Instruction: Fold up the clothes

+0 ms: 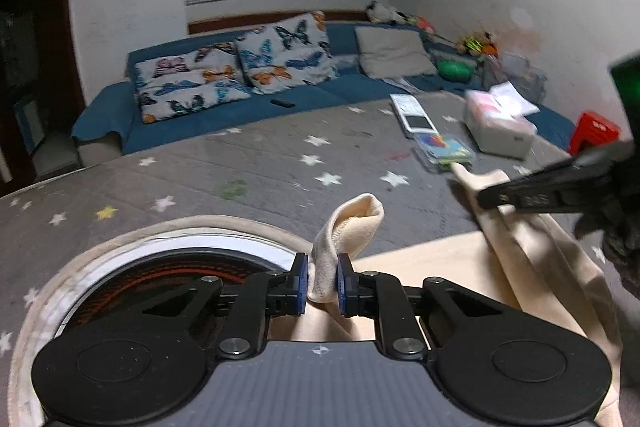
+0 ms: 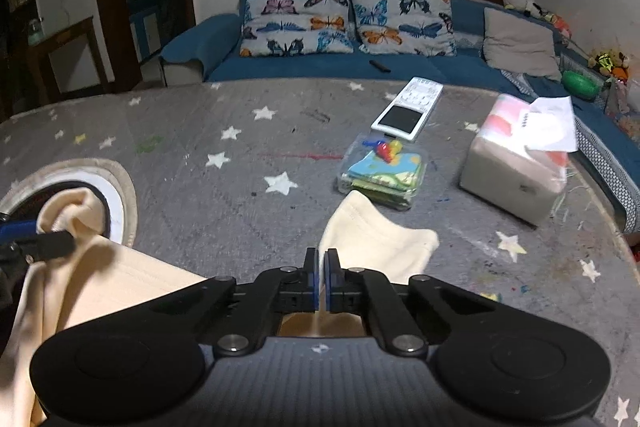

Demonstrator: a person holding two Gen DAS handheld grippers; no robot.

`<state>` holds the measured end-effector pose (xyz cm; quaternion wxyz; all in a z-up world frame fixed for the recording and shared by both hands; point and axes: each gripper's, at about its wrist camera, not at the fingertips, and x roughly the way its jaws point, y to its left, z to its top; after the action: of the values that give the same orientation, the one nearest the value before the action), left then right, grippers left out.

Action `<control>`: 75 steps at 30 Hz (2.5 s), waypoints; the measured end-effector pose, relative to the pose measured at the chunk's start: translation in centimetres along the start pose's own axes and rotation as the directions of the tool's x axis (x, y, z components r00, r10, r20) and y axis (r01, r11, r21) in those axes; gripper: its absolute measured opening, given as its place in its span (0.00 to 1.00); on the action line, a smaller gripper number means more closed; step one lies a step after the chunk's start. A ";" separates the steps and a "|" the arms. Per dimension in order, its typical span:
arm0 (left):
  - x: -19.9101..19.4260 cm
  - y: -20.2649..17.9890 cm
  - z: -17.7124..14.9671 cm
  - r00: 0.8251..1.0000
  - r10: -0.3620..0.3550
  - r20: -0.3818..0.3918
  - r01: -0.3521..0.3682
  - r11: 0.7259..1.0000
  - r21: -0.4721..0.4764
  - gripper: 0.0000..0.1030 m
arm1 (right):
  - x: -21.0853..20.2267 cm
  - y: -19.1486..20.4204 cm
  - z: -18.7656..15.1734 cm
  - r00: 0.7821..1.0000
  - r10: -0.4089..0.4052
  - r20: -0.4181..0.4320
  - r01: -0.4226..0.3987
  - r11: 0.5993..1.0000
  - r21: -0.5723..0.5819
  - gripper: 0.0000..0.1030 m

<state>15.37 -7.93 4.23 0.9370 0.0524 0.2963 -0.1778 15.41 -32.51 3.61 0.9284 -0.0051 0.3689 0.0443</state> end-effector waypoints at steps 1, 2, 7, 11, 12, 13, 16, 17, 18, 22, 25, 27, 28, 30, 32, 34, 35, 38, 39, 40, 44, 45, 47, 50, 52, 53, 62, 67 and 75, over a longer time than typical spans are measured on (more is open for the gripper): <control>-0.5 0.5 0.1 1.000 0.008 0.010 -0.007 1.000 -0.015 0.15 | -0.6 -0.3 0.0 1.000 0.003 0.014 -0.003 1.000 0.010 0.02; -1.2 1.0 0.2 1.000 0.017 0.022 -0.017 0.999 -0.031 0.15 | -1.2 -0.5 0.0 1.000 0.005 0.029 -0.006 1.000 0.020 0.02; -5.1 3.6 0.2 0.994 0.080 0.078 -0.071 0.992 -0.105 0.15 | -5.1 -1.9 -0.1 0.994 0.009 0.107 -0.015 0.998 0.059 0.02; -8.7 5.7 -0.5 0.984 0.138 0.108 -0.121 0.981 -0.154 0.15 | -9.2 -3.2 -0.6 0.984 0.005 0.177 -0.022 0.995 0.096 0.02; -9.6 6.2 -0.7 0.981 0.155 0.115 -0.134 0.977 -0.166 0.15 | -10.1 -3.6 -0.8 0.981 0.000 0.192 -0.020 0.995 0.102 0.02; -10.6 6.7 -1.0 0.978 0.171 0.122 -0.148 0.973 -0.177 0.15 | -11.0 -3.9 -1.0 0.978 -0.006 0.207 -0.017 0.994 0.109 0.02; -13.7 8.0 -2.2 0.966 0.219 0.137 -0.186 0.958 -0.220 0.15 | -13.7 -5.0 -2.1 0.969 -0.027 0.244 -0.006 0.991 0.133 0.02; -14.7 8.4 -2.7 0.962 0.236 0.139 -0.199 0.952 -0.234 0.15 | -14.6 -5.3 -2.5 0.966 -0.035 0.255 -0.002 0.990 0.142 0.02; -15.7 8.7 -3.2 0.958 0.250 0.140 -0.210 0.946 -0.247 0.15 | -15.5 -5.7 -3.0 0.963 -0.044 0.265 0.004 0.988 0.151 0.02; -19.1 9.7 -5.4 0.946 0.298 0.128 -0.248 0.918 -0.309 0.14 | -18.7 -7.3 -5.2 0.950 -0.090 0.298 0.032 0.981 0.194 0.02; -21.4 10.2 -7.3 0.942 0.316 0.111 -0.260 0.898 -0.354 0.14 | -20.9 -8.5 -7.0 0.939 -0.134 0.317 0.060 0.971 0.232 0.02; -22.5 10.6 -8.6 0.939 0.333 0.093 -0.278 0.886 -0.371 0.14 | -22.3 -9.5 -8.3 0.930 -0.170 0.327 0.084 0.961 0.262 0.02; -22.9 10.7 -9.1 0.937 0.342 0.076 -0.290 0.878 -0.380 0.14 | -22.9 -10.0 -8.9 0.925 -0.189 0.329 0.094 0.955 0.282 0.02; -22.8 11.1 -10.0 0.936 0.349 0.038 -0.308 0.868 -0.390 0.14 | -23.8 -11.0 -10.1 0.920 -0.221 0.324 0.115 0.942 0.317 0.02; -22.7 11.5 -10.9 0.936 0.353 0.000 -0.324 0.858 -0.398 0.14 | -24.2 -12.1 -11.5 0.918 -0.255 0.302 0.142 0.926 0.350 0.02; -22.4 11.9 -11.6 0.934 0.356 -0.037 -0.340 0.850 -0.403 0.14 | -23.9 -13.2 -12.7 0.923 -0.276 0.268 0.161 0.911 0.381 0.02; -22.1 12.0 -11.9 0.933 0.357 -0.052 -0.346 0.848 -0.401 0.14 | -23.6 -13.9 -13.3 0.927 -0.285 0.246 0.172 0.901 0.397 0.02; -21.8 11.9 -13.3 0.928 0.361 -0.090 -0.366 0.842 -0.396 0.14 | -22.4 -15.1 -14.8 0.934 -0.307 0.180 0.209 0.883 0.421 0.01; -21.7 11.8 -13.5 0.924 0.368 -0.103 -0.378 0.839 -0.392 0.14 | -22.0 -15.4 -15.1 0.936 -0.314 0.160 0.222 0.878 0.424 0.01; -21.6 11.8 -13.6 0.921 0.374 -0.113 -0.387 0.837 -0.386 0.14 | -21.7 -15.8 -15.4 0.937 -0.320 0.139 0.235 0.874 0.426 0.01; -21.4 11.7 -13.9 0.912 0.380 -0.156 -0.411 0.838 -0.358 0.19 | -20.7 -16.2 -16.3 0.945 -0.316 0.088 0.255 0.875 0.411 0.02; -21.7 11.6 -14.0 0.908 0.388 -0.158 -0.419 0.839 -0.347 0.26 | -20.8 -15.8 -16.3 0.949 -0.302 0.091 0.244 0.886 0.396 0.03; -22.2 11.3 -14.1 0.902 0.403 -0.157 -0.433 0.839 -0.330 0.39 | -21.0 -14.9 -16.3 0.957 -0.272 0.096 0.221 0.905 0.364 0.06; -23.2 10.6 -13.7 0.908 0.396 -0.133 -0.418 0.854 -0.310 0.39 | -21.2 -13.1 -15.7 0.973 -0.207 0.105 0.168 0.940 0.297 0.07; -23.7 9.7 -13.3 0.923 0.371 -0.105 -0.385 0.874 -0.297 0.39 | -21.0 -12.1 -15.3 0.981 -0.165 0.106 0.133 0.957 0.258 0.24; -23.7 9.1 -13.1 0.933 0.350 -0.090 -0.360 0.887 -0.288 0.39 | -20.7 -11.5 -14.9 0.982 -0.154 0.107 0.123 0.961 0.247 0.27; -19.5 1.0 -11.5 0.997 0.044 -0.065 -0.055 0.983 -0.172 0.37 | -19.6 -11.9 -15.9 0.979 -0.195 0.063 0.168 0.939 0.301 0.28; -16.6 -4.1 -10.3 0.992 -0.102 -0.068 0.096 0.992 -0.082 0.37 | -19.9 -12.8 -17.3 0.973 -0.227 0.035 0.204 0.924 0.322 0.32; -13.7 -9.7 -9.7 0.956 -0.271 -0.115 0.275 0.961 0.023 0.37 | -19.9 -13.7 -17.8 0.981 -0.184 0.057 0.155 0.929 0.337 0.31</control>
<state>-3.75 -10.84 4.19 0.8843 0.0391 0.3486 -0.3080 -10.02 -48.47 3.94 0.9317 0.1208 0.3281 -0.0984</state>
